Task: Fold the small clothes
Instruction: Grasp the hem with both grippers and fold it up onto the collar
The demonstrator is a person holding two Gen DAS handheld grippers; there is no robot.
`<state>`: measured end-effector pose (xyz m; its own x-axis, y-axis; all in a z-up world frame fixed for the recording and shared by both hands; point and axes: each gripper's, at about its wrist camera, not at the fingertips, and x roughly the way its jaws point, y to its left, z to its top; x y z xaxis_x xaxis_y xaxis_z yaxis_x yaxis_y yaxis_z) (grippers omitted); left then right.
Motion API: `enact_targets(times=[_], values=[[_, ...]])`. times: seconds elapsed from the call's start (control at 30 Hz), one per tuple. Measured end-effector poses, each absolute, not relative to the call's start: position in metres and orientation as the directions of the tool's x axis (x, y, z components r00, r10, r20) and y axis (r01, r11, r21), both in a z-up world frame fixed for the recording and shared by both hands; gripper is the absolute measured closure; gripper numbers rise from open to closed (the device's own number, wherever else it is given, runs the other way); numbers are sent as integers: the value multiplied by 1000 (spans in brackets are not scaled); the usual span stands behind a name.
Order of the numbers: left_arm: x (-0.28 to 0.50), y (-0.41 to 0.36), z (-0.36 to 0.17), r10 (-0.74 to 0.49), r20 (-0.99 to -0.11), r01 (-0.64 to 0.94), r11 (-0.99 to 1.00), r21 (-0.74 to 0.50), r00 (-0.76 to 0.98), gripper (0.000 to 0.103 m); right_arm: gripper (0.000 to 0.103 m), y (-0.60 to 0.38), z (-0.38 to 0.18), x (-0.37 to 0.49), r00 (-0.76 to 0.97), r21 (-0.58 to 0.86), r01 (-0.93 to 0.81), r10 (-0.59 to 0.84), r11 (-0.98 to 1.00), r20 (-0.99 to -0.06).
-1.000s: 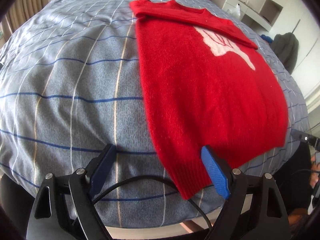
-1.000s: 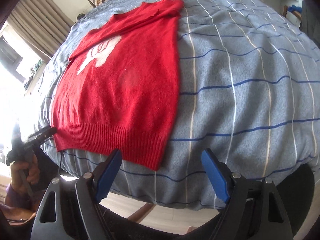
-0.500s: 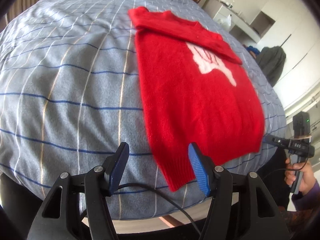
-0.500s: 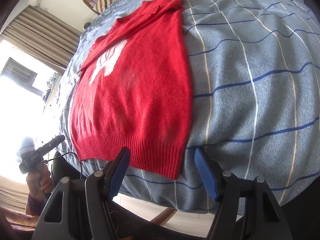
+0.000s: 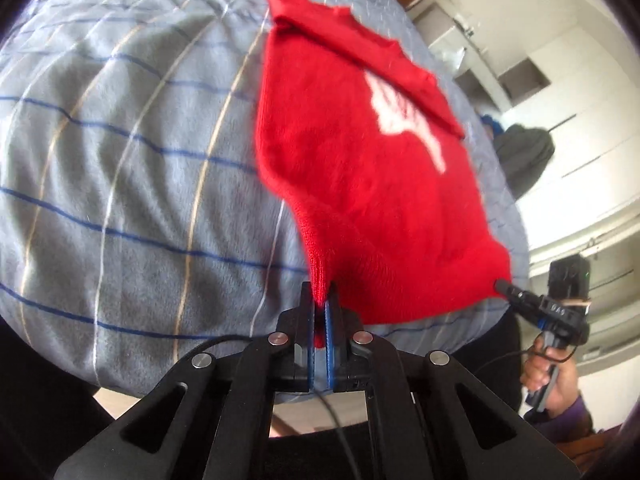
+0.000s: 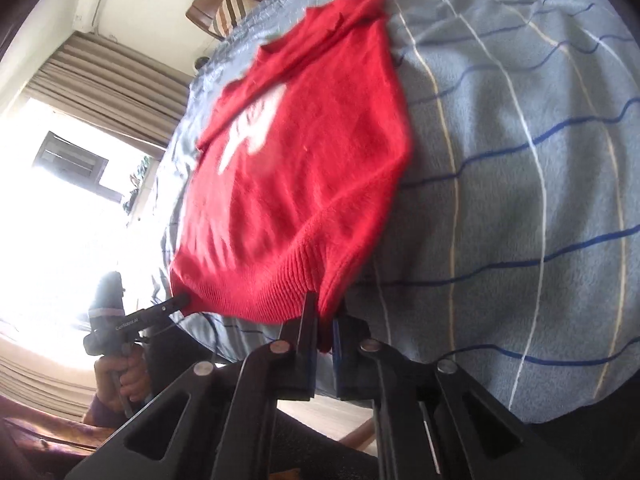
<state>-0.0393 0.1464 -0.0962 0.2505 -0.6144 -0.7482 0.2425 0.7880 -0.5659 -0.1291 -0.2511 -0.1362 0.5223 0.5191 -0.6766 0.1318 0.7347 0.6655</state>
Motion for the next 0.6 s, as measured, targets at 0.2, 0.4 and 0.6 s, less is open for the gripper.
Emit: enact_targets(times=[0.2, 0.4, 0.6], values=[[48, 139, -48, -687, -587, 250, 714, -654, 427, 101, 98, -276, -77, -69, 700, 649, 30, 448, 760, -557], [178, 80, -45, -633, -595, 258, 761, -595, 494, 101, 98, -312, -61, 64, 778, 605, 19, 369, 796, -509], [265, 38, -68, -531, -698, 213, 843, -494, 480, 101, 98, -345, -84, 168, 767, 635, 114, 338, 764, -545]])
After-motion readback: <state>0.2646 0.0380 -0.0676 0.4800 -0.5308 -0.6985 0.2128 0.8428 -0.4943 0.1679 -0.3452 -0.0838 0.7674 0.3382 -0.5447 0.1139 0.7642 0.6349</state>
